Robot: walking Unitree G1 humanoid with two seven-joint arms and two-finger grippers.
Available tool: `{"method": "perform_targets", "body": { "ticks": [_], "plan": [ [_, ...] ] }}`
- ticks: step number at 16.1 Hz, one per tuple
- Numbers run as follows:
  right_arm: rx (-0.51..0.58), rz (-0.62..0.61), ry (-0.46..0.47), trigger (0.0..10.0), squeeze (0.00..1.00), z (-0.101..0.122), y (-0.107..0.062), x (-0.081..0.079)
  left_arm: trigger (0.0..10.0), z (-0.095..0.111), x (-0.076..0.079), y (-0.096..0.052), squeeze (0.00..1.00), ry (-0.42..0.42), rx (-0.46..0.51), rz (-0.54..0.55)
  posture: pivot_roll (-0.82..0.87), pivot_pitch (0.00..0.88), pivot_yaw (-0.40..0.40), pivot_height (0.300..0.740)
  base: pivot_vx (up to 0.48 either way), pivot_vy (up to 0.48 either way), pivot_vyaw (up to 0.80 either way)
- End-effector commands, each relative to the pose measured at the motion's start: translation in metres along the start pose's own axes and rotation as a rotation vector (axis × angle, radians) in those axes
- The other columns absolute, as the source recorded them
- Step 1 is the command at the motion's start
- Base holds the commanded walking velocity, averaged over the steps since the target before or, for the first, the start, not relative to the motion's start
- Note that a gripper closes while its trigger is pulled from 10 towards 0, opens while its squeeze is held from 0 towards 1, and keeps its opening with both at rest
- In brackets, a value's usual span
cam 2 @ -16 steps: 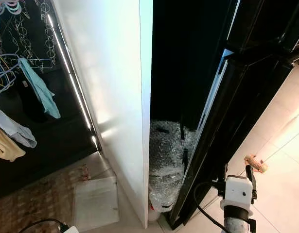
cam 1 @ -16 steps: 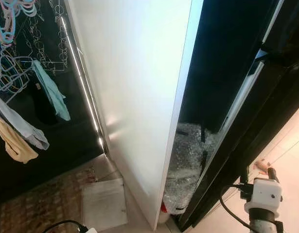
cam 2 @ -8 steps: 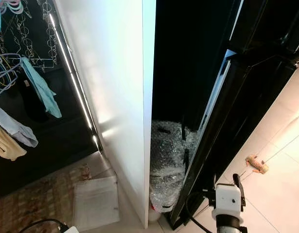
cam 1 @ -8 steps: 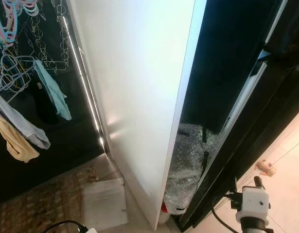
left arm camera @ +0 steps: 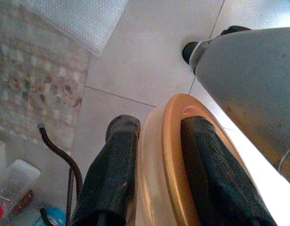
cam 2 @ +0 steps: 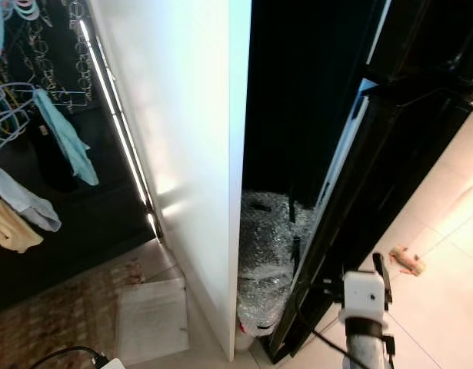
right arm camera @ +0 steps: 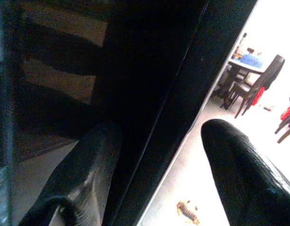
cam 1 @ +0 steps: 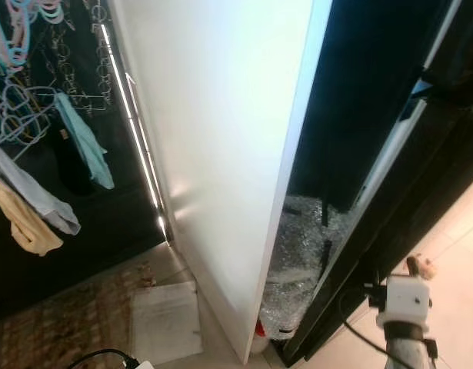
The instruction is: Restocking fridge
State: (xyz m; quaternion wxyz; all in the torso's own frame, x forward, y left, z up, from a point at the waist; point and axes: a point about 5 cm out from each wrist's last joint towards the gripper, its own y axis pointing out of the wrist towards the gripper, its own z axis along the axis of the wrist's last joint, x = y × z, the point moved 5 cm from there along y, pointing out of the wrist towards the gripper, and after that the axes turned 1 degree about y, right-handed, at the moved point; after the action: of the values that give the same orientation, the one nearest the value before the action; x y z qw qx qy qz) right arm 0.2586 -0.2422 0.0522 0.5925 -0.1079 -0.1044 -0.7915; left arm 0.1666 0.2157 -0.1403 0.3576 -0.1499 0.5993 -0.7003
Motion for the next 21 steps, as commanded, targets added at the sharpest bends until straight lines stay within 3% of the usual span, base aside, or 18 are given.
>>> {"method": "perform_targets", "body": {
  "ticks": [1, 6, 13, 17, 18, 21],
  "plan": [
    [0.012, -0.012, -0.011, 10.0, 0.0, 0.003, 0.004, 0.003, 10.0, -0.001, -0.001, 0.0, 0.0, 0.001, -0.003, 0.0, -0.16, 0.0, -0.002, 0.723, 0.0, 0.0, 0.0],
    [-0.008, -0.188, -0.081, 10.0, 0.0, 0.0, 0.008, 0.037, 10.0, -0.002, 0.0, 0.0, 0.0, 0.001, -0.002, 0.001, -0.16, 0.0, -0.001, 0.723, 0.0, 0.0, 0.0],
    [-0.14, -0.379, -0.098, 10.0, 0.0, -0.032, -0.013, 0.079, 10.0, -0.001, 0.001, 0.0, 0.0, 0.0, -0.001, -0.006, -0.16, 0.0, -0.001, 0.723, 0.0, 0.0, 0.0],
    [-0.241, -0.498, -0.099, 10.0, 0.0, -0.056, -0.037, 0.102, 10.0, -0.001, 0.001, 0.0, 0.0, 0.0, 0.0, -0.007, -0.17, 0.0, -0.002, 0.723, 0.0, 0.0, 0.0],
    [-0.31, -0.586, -0.098, 10.0, 0.0, -0.071, -0.055, 0.118, 10.0, 0.0, 0.001, 0.0, 0.0, 0.001, 0.001, -0.008, -0.17, 0.0, 0.0, 0.723, 0.0, 0.0, 0.0],
    [-0.392, -0.668, -0.099, 10.0, 0.0, -0.089, -0.079, 0.133, 10.0, 0.0, 0.001, 0.0, 0.0, 0.003, 0.001, -0.008, -0.17, 0.0, 0.002, 0.723, 0.0, 0.0, 0.0]
  ]
}}
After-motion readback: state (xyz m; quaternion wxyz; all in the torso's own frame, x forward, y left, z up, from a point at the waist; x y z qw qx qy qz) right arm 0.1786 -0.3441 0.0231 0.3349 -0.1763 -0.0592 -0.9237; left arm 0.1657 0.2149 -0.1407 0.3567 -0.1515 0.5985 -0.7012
